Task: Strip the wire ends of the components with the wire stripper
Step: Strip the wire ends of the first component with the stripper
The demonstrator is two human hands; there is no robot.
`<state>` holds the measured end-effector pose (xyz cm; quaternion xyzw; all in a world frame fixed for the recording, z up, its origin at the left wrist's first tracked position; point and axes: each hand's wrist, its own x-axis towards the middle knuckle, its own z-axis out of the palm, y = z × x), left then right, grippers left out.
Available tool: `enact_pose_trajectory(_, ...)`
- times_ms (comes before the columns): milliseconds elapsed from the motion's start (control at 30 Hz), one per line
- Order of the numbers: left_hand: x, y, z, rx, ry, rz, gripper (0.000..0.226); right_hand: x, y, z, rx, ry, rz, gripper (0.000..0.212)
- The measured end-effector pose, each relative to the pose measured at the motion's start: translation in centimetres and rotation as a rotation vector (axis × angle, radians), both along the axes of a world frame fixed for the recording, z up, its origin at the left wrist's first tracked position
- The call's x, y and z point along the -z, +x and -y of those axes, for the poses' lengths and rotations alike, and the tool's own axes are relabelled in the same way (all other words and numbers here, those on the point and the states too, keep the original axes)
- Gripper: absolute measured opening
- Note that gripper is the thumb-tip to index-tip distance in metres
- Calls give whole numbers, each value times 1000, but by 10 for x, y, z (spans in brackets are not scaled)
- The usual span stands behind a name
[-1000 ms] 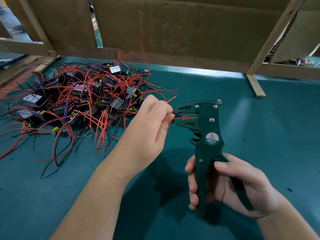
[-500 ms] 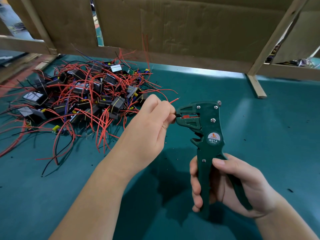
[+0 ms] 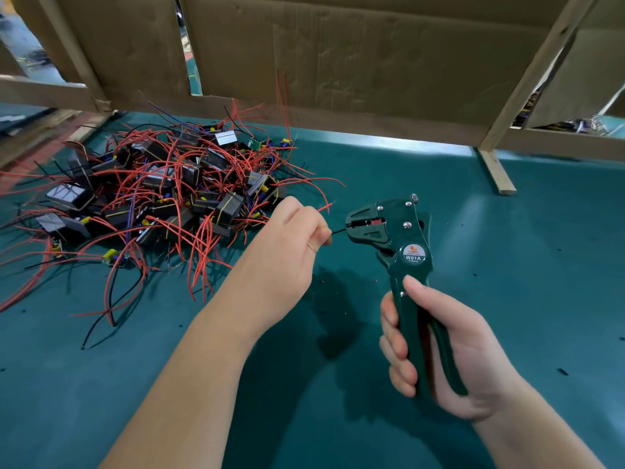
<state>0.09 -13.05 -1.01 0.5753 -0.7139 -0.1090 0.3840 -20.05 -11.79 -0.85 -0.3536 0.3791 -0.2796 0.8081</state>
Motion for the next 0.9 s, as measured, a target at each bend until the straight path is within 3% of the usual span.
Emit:
enact_pose_trajectory(233, 3, -3, 0, 71, -7, 8, 20, -5, -30, 16, -151, 26, 111, 54)
enact_pose_trajectory(500, 6, 7, 5, -40, -73, -122, 21, -8, -49, 31, 110, -70, 217, 60)
enact_pose_trajectory(567, 5, -1, 4, -42, 15, -378, 23, -4, -44, 28, 79, -70, 268, 62)
enact_pose_trajectory(667, -2, -17, 4, 18, 202, -1020, 26, 2, -26, 18, -9, -81, 321, 67)
enact_pose_trajectory(767, -9, -29, 3, 144, 345, -1501, 23, 7, -5, 7, -98, -105, 411, 69)
enact_pose_trajectory(900, -8, -34, 2, 250, 515, -1793, 6, 8, 16, -3, -224, -183, 446, 55)
